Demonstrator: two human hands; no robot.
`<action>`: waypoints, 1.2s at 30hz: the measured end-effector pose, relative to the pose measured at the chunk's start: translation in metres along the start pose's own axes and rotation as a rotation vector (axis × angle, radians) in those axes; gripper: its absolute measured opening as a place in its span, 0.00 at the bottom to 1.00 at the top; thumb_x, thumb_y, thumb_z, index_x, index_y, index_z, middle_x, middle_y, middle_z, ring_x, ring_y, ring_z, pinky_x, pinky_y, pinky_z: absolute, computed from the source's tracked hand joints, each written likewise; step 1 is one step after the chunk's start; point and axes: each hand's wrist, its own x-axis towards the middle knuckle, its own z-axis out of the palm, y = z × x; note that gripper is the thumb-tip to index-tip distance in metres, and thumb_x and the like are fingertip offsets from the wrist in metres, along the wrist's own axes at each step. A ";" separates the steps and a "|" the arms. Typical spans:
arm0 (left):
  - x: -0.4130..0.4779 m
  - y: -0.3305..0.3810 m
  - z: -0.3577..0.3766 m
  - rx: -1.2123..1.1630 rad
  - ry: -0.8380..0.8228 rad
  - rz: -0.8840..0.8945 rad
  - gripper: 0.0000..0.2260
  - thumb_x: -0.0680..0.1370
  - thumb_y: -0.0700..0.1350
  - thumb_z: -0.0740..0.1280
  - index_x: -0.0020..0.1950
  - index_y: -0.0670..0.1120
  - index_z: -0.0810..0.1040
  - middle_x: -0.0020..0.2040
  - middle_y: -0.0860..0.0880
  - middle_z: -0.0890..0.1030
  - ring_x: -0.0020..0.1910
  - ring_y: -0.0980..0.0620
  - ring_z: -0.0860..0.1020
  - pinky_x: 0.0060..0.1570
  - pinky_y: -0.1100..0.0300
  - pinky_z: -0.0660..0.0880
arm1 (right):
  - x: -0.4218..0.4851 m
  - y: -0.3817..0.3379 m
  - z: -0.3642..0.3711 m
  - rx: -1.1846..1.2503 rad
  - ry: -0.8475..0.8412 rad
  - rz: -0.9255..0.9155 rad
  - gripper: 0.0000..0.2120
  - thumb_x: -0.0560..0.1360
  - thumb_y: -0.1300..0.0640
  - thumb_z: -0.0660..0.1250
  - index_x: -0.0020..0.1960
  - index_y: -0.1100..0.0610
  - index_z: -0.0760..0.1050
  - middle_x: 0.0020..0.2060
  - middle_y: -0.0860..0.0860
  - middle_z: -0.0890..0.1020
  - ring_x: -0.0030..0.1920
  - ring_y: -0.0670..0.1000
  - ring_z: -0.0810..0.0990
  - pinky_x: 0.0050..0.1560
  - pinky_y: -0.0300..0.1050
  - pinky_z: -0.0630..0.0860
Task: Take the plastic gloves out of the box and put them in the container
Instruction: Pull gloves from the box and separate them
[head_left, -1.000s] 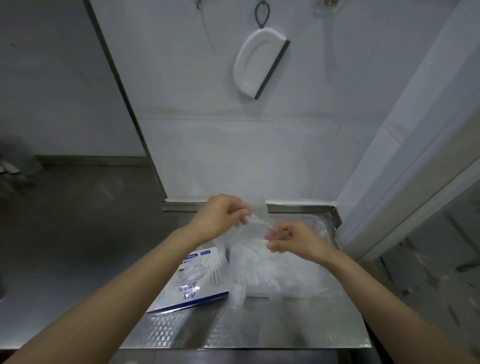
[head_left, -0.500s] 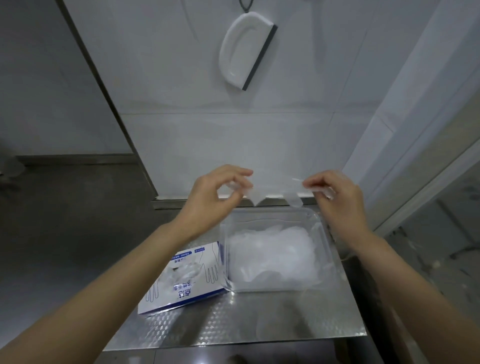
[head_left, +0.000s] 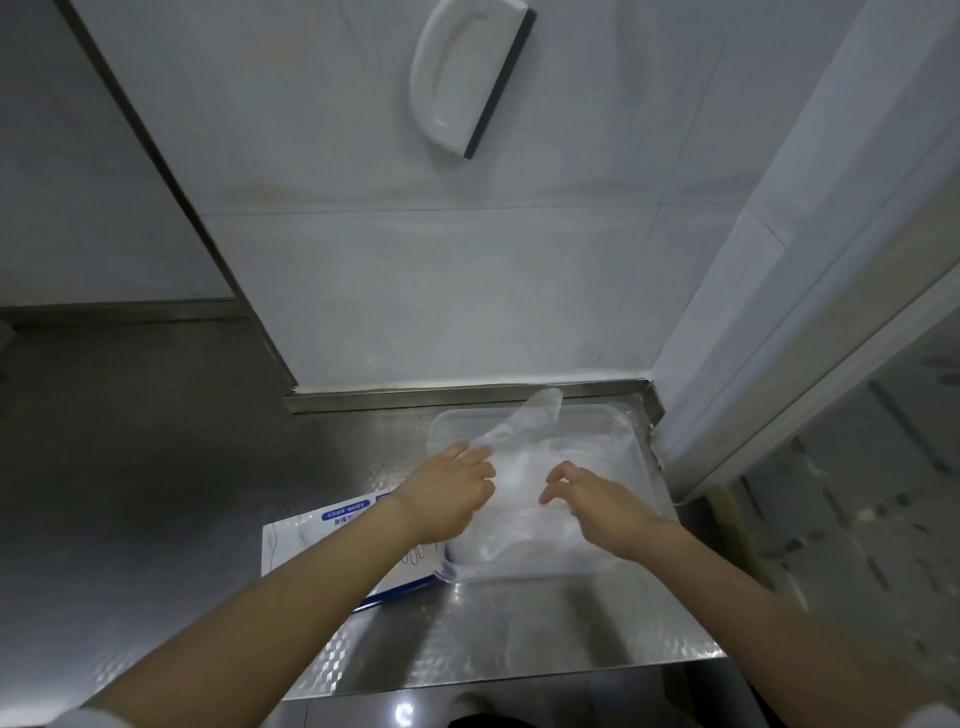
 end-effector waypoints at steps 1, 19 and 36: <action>0.002 0.001 0.001 0.043 -0.055 -0.002 0.11 0.78 0.38 0.60 0.59 0.41 0.76 0.69 0.45 0.70 0.75 0.46 0.56 0.73 0.52 0.47 | 0.002 -0.001 0.000 0.017 -0.033 0.003 0.26 0.74 0.73 0.59 0.66 0.51 0.72 0.67 0.48 0.67 0.58 0.50 0.74 0.56 0.42 0.74; 0.047 0.040 0.027 -0.263 -0.199 -0.377 0.31 0.76 0.47 0.68 0.74 0.46 0.55 0.76 0.41 0.51 0.70 0.40 0.60 0.64 0.50 0.64 | 0.031 -0.005 0.011 -0.032 -0.136 0.103 0.33 0.73 0.55 0.71 0.73 0.50 0.60 0.70 0.51 0.62 0.68 0.53 0.66 0.62 0.48 0.70; 0.046 0.030 0.040 -0.274 -0.455 -0.318 0.38 0.76 0.46 0.68 0.78 0.49 0.46 0.78 0.43 0.42 0.74 0.35 0.53 0.67 0.47 0.66 | 0.034 0.009 0.014 -0.101 -0.268 0.228 0.41 0.70 0.55 0.73 0.75 0.52 0.54 0.73 0.53 0.57 0.70 0.57 0.64 0.64 0.49 0.70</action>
